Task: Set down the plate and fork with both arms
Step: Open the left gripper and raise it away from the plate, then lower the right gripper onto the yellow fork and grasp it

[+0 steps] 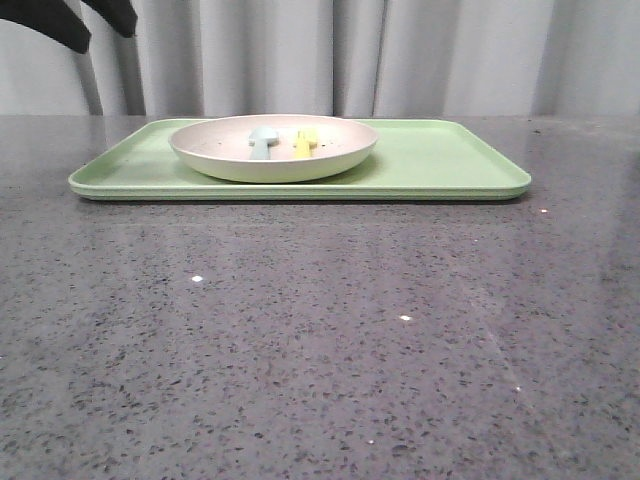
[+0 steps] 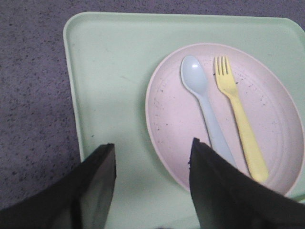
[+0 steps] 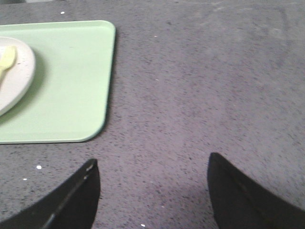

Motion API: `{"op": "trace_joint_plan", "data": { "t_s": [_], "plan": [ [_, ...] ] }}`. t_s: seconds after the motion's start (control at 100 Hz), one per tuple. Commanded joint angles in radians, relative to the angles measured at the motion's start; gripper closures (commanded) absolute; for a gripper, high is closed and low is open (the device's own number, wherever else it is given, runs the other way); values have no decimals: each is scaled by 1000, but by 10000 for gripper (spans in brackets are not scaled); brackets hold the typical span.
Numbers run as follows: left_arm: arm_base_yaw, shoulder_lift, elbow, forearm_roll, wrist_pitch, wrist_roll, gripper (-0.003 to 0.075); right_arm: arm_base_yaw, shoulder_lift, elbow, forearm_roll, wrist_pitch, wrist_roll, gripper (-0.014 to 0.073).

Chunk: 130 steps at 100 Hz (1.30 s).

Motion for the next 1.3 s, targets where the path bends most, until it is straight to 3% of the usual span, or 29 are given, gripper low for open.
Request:
{"op": "trace_joint_plan", "data": {
  "t_s": [0.0, 0.32, 0.55, 0.98, 1.29],
  "plan": [
    [-4, -119, 47, 1, -95, 5, 366, 32, 65, -104, -3, -25, -13, 105],
    [-4, -467, 389, 40, -276, 5, 366, 166, 332, -392, -3, 92, -20, 105],
    [-4, -676, 534, 81, -285, 5, 366, 255, 526, -610, -3, 167, -20, 105],
    [-4, -841, 661, 88, -259, 5, 366, 375, 880, -1034, -2, 296, -18, 105],
    [-4, -843, 661, 88, -251, 5, 366, 385, 1126, -1292, 52, 418, 7, 105]
  ]
}}
